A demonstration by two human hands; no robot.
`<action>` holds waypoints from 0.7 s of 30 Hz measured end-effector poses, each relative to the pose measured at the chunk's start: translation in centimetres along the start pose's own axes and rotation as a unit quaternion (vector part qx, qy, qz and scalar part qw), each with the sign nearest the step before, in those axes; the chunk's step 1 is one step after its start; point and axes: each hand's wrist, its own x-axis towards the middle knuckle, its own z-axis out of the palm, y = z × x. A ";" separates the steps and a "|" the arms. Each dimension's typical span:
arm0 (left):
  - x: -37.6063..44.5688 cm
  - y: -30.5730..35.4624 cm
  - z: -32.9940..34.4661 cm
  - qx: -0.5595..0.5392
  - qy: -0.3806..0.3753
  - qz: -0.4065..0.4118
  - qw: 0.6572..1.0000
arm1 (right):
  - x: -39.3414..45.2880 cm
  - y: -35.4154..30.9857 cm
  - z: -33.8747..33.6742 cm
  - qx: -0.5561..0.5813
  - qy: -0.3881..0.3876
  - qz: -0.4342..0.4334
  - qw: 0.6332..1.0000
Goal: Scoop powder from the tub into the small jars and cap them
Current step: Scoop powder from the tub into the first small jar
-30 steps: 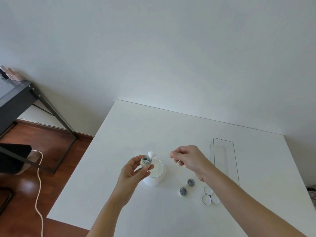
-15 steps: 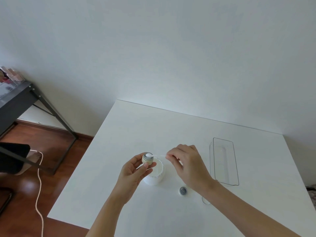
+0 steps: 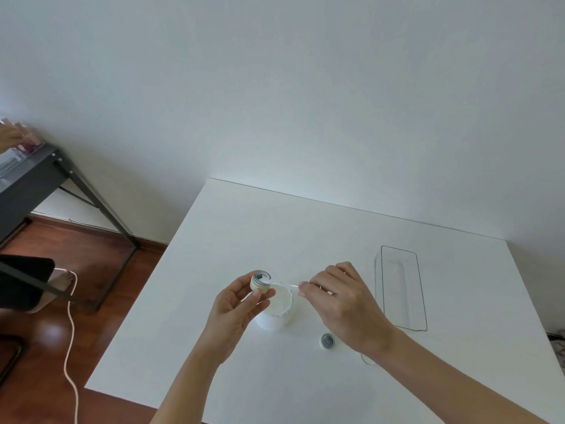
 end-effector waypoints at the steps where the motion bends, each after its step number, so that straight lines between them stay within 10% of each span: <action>1: 0.0 0.0 0.0 0.001 0.000 0.001 1.000 | 0.1 0.0 -0.2 0.027 -0.001 0.027 0.999; 11: -0.1 -0.7 -0.8 -0.025 0.024 -0.007 0.999 | 1.1 1.3 1.3 0.317 -0.060 0.425 0.846; 21: -0.5 -1.1 -1.7 0.015 0.018 -0.015 1.000 | 1.6 0.9 7.9 0.071 -0.208 0.205 0.954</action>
